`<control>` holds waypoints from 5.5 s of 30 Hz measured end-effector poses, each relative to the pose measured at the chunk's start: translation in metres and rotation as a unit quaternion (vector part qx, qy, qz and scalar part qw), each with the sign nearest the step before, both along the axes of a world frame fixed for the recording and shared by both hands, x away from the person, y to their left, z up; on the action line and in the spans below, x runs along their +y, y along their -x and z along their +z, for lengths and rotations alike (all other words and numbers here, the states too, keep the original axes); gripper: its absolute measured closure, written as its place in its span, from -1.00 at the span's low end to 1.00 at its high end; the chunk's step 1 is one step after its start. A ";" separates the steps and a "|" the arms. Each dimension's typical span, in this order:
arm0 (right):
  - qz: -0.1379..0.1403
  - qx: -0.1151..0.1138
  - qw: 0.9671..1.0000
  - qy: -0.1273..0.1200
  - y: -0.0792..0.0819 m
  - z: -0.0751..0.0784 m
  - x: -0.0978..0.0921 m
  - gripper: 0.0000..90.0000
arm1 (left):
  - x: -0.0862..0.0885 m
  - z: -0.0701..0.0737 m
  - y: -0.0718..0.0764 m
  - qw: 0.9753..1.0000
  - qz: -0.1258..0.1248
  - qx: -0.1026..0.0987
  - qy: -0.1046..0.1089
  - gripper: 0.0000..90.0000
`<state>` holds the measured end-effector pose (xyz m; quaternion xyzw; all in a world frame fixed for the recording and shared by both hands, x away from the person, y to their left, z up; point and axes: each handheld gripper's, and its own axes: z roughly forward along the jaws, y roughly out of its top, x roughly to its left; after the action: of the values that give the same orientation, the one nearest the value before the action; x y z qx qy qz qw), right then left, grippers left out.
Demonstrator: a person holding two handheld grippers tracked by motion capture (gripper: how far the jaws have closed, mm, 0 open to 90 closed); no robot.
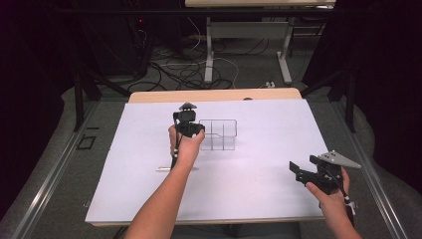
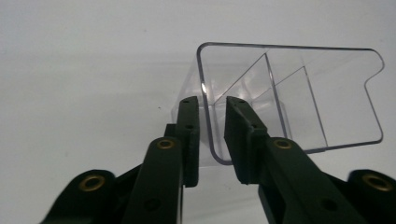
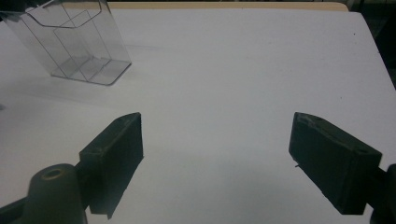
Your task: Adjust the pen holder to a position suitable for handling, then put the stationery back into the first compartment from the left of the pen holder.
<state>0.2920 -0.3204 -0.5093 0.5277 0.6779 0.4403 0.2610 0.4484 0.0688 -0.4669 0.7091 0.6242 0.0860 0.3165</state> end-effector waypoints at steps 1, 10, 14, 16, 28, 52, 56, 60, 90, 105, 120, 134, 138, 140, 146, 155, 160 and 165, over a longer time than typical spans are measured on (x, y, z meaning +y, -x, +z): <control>-0.005 0.008 1.000 -0.011 0.001 0.000 0.002 -0.62 | 0.001 0.000 0.000 1.000 -0.001 -0.002 0.007 0.60; -0.007 0.002 1.000 -0.008 0.001 0.000 -0.001 -0.62 | 0.019 0.013 0.009 0.997 -0.057 -0.040 0.041 0.33; -0.008 0.003 1.000 -0.009 0.001 0.001 -0.001 -0.62 | 0.026 0.016 0.015 0.994 -0.079 -0.063 0.037 0.14; -0.009 0.004 1.000 -0.010 0.001 0.001 -0.001 -0.62 | 0.029 0.018 0.018 0.993 -0.087 -0.077 0.036 0.10; -0.010 0.001 1.000 -0.015 0.001 0.000 -0.001 -0.62 | 0.054 0.031 0.033 0.974 -0.154 -0.161 -0.044 -0.26; -0.006 0.006 1.000 -0.008 0.000 -0.002 0.001 -0.62 | 0.097 0.040 0.051 0.966 -0.201 -0.148 -0.066 -0.72; -0.009 0.001 1.000 -0.009 0.000 -0.002 0.001 -0.62 | 0.089 0.039 0.059 0.950 -0.231 -0.160 -0.136 -0.70; -0.009 0.003 1.000 -0.009 0.000 -0.001 0.002 -0.62 | 0.078 0.035 0.063 0.921 -0.271 -0.175 -0.218 -0.63; -0.006 0.003 1.000 -0.008 -0.002 -0.001 0.002 -0.62 | 0.040 -0.052 0.058 0.784 -0.506 0.001 -0.361 0.29; -0.005 0.003 1.000 -0.008 -0.002 0.000 0.002 -0.62 | 0.035 -0.057 0.056 0.768 -0.532 0.039 -0.354 0.69; -0.005 0.004 1.000 -0.009 -0.002 -0.001 0.003 -0.62 | 0.037 -0.050 0.058 0.792 -0.503 0.027 -0.345 0.77; -0.007 0.006 1.000 -0.006 -0.003 -0.003 0.002 -0.62 | 0.059 0.000 0.053 0.871 -0.438 -0.076 -0.209 0.77; -0.007 0.011 1.000 -0.013 -0.003 -0.001 0.003 -0.62 | 0.065 0.012 0.049 0.887 -0.421 -0.099 -0.163 0.77; -0.003 0.010 1.000 -0.005 -0.003 -0.002 0.002 -0.62 | 0.067 0.016 0.048 0.893 -0.410 -0.112 -0.148 0.77; -0.004 0.005 1.000 -0.010 -0.003 -0.001 0.001 -0.62 | 0.072 0.028 0.044 0.917 -0.360 -0.153 -0.077 0.77; 0.000 0.004 1.000 -0.007 -0.004 -0.001 0.003 -0.62 | 0.073 0.043 0.029 0.930 -0.287 -0.226 0.025 0.77; 0.001 0.004 1.000 -0.008 -0.004 -0.001 0.003 -0.62 | 0.069 0.044 0.020 0.931 -0.261 -0.245 0.064 0.77; 0.001 0.004 1.000 -0.008 -0.003 -0.001 0.003 -0.62 | 0.064 0.045 0.015 0.931 -0.238 -0.261 0.092 0.77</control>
<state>0.2953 -0.3173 -0.5105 0.5304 0.6760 0.4443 0.2537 0.4338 0.1326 -0.4219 0.7571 0.3374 0.1326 0.5435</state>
